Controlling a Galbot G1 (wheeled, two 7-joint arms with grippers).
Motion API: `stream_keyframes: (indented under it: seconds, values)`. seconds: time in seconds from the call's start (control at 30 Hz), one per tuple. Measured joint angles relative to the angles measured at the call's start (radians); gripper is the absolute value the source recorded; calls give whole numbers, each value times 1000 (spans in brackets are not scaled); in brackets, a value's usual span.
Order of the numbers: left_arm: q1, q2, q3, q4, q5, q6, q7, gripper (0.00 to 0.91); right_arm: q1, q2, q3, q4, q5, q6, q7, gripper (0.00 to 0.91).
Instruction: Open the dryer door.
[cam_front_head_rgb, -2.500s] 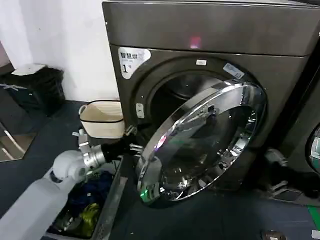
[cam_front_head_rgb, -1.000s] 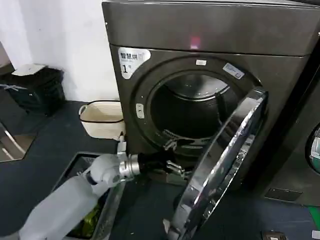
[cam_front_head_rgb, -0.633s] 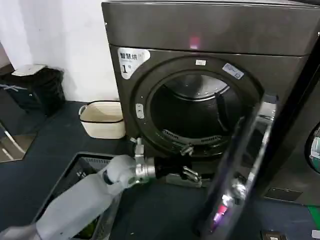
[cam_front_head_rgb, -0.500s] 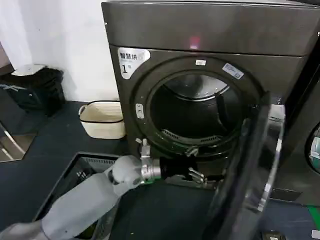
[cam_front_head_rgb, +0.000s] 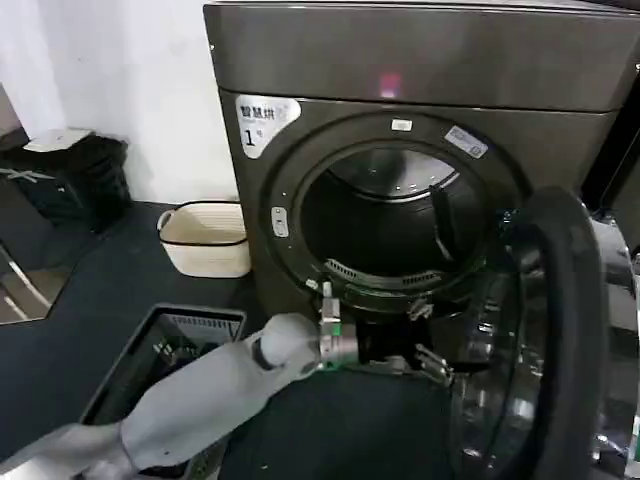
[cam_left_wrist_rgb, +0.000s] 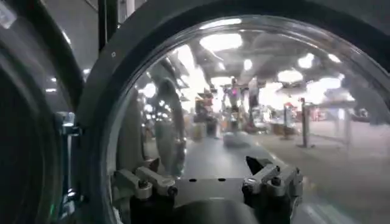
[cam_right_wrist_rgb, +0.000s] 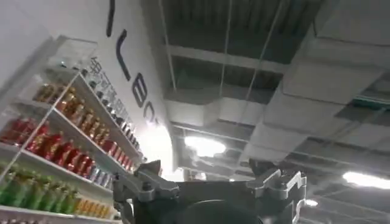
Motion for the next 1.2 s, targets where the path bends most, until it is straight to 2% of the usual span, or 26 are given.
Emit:
stream_keyframes:
  seconds: [0.37,0.6,1.2]
  values:
    - [-36,-71,59,48,6,-19,-32,907,-26,17,52,1,-2,-15,11,907]
    - [-57,-124,105,91,21,-30,-56,907,-42,15,92,-15,-37,-15,17,907]
    - [-92,-280,150,220,88,-64,-133,907,-54,21,103,-11,-18,-13,10,907]
